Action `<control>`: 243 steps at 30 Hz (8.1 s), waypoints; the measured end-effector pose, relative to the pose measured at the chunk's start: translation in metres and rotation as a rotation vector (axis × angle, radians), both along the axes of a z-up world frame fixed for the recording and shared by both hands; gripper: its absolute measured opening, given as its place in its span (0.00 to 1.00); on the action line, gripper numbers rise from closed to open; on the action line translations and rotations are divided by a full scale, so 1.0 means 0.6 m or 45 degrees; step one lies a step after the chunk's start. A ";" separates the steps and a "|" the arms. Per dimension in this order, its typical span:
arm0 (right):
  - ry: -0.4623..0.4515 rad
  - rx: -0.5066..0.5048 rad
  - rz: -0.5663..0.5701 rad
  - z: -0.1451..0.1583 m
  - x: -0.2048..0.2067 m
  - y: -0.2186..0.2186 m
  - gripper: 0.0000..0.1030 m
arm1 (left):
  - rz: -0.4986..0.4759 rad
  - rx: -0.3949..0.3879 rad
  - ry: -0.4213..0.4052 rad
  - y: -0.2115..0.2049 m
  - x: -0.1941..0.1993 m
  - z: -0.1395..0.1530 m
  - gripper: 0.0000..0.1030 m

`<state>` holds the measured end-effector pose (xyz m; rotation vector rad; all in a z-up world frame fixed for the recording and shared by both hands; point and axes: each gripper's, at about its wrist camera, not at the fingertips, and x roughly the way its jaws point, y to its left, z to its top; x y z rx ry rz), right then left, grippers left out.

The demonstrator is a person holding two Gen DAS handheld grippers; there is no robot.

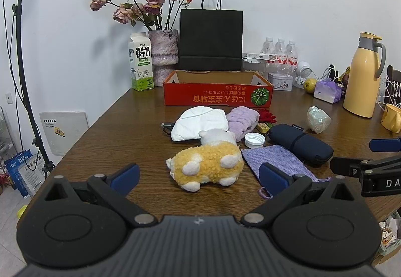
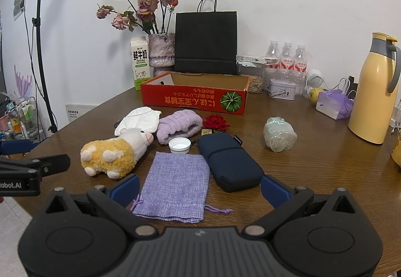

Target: Organize objects

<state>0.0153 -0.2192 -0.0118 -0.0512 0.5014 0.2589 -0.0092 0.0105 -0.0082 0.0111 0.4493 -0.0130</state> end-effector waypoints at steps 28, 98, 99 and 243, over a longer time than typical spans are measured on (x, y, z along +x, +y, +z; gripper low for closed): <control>0.005 -0.006 0.001 -0.005 -0.001 0.002 1.00 | 0.003 -0.012 0.012 0.003 -0.005 -0.003 1.00; 0.257 -0.081 0.116 -0.101 0.159 0.097 0.95 | -0.039 -0.111 0.111 0.068 0.113 -0.037 1.00; 0.235 -0.075 0.121 -0.100 0.154 0.097 0.85 | -0.038 -0.111 0.111 0.069 0.111 -0.037 1.00; -0.206 0.009 0.049 0.033 0.325 0.071 0.12 | -0.065 -0.117 -0.161 -0.006 0.346 0.062 0.91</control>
